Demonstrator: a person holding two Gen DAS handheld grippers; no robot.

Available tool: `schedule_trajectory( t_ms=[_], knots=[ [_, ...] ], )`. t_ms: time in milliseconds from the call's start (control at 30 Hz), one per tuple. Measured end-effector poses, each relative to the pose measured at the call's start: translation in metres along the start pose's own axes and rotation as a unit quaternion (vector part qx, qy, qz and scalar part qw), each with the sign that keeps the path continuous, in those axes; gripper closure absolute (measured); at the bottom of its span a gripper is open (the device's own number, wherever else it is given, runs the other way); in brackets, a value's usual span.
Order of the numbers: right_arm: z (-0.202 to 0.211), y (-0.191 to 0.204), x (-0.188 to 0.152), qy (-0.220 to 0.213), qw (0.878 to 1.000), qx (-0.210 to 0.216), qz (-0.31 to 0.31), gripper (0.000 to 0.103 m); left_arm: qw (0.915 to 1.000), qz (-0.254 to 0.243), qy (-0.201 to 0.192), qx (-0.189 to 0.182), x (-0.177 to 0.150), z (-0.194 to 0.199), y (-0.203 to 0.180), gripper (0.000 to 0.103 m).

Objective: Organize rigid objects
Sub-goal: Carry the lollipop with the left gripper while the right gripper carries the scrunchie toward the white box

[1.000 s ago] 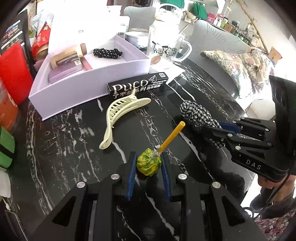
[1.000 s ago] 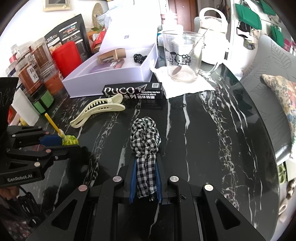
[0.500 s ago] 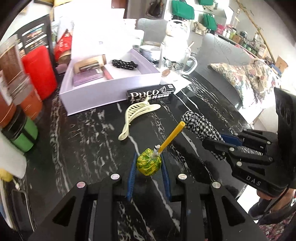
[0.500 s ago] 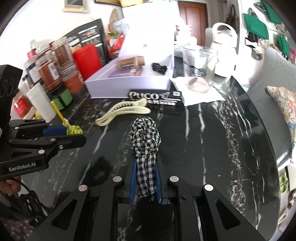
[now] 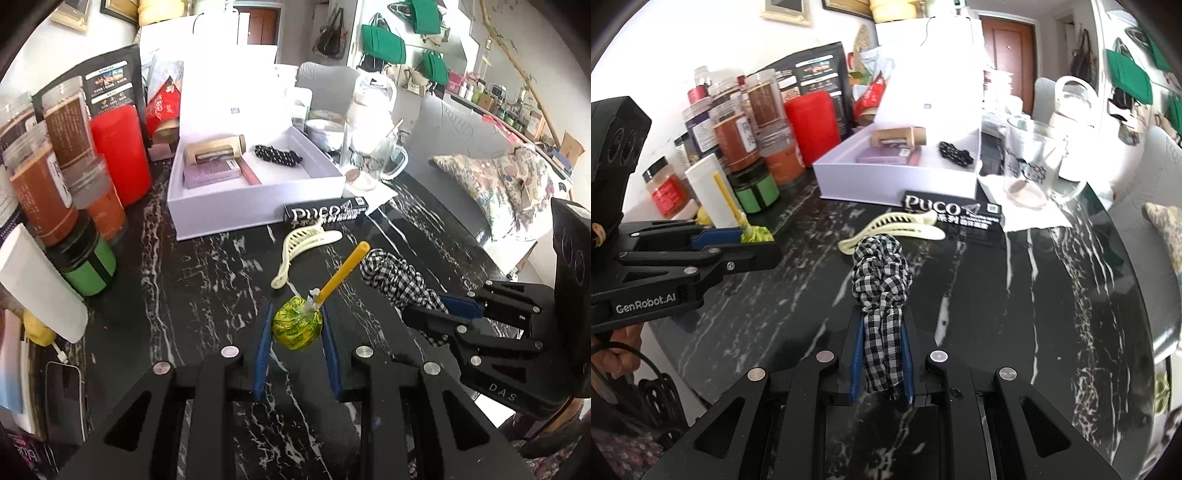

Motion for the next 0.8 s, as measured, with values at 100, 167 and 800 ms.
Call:
schedule_trajectory(
  t_ms=[100,167,800],
  knots=[
    [0.002,0.003,0.006,-0.006,1.000,0.002,0.006,0.086,1.0000,0.000,-0.010,0.001,0.006,0.004,0.002,0.077],
    [0.003,0.005,0.011,-0.010,1.000,0.002,0.011,0.086,0.9999,0.002,-0.016,0.002,0.011,0.008,0.004,0.077],
    [0.000,0.002,0.067,-0.046,0.998,0.010,0.039,0.086,0.9983,0.002,-0.057,0.009,0.072,0.013,0.015,0.077]
  ],
)
Point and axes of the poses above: each gripper's, at about its wrist camera, not at the fingertips, and z roughly against the way its jaws point, y to its left, x to its top, the point moved 2 cm from there along -z, roughly the way its jaws point, and after that the axes turned 13 degrees about z, right-handed, at the moved point
